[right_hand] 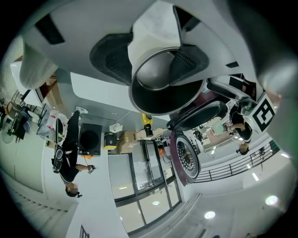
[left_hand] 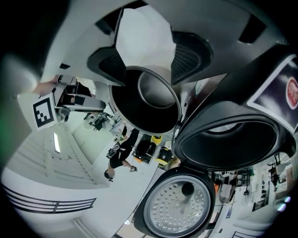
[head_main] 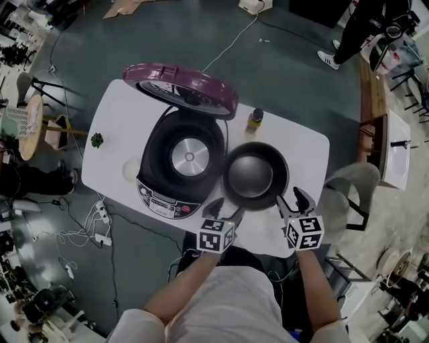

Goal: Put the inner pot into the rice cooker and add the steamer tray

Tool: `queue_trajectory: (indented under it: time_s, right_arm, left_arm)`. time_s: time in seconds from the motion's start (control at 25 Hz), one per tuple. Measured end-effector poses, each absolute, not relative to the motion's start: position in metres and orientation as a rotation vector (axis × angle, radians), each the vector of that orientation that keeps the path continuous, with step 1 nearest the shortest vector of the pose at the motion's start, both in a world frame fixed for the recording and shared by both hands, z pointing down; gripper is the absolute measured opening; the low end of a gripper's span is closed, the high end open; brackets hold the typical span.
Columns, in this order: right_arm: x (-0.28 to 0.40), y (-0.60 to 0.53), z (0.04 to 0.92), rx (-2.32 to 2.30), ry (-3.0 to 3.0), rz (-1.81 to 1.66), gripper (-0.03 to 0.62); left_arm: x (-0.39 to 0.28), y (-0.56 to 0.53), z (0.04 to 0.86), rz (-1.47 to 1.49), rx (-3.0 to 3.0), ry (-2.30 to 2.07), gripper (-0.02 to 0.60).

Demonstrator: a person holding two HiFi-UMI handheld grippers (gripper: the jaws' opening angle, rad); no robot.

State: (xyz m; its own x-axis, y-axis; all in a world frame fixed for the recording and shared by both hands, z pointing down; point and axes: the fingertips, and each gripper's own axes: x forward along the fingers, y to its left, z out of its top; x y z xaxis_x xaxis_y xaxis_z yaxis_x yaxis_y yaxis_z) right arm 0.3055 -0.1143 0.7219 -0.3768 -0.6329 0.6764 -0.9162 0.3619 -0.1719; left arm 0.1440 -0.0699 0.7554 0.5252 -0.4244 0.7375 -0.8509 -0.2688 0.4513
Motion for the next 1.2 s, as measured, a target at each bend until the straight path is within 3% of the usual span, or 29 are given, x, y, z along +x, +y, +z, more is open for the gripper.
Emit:
queue_trajectory:
  time_s: [0.8,0.96,1.04,1.2]
  right_arm:
    - [0.303,-0.181,0.817,1.205,-2.02,0.787,0.248]
    - [0.304,-0.182,0.825,1.222,-1.979,0.792,0.199]
    - [0.307,-0.184,0.828,1.245,-1.948,0.782,0.133]
    - [0.309,-0.187,0.829,1.28,-1.918,0.743,0.061]
  left_arm:
    - [0.142,-0.107,0.826,0.611,1.684,-1.228,0.284]
    - [0.141,-0.111,0.832,0.604,1.658,-1.227,0.284]
    - [0.14,-0.113,0.835,0.596,1.634,-1.228,0.277]
    - [0.138,-0.116,0.836,0.582,1.607,-1.24,0.245]
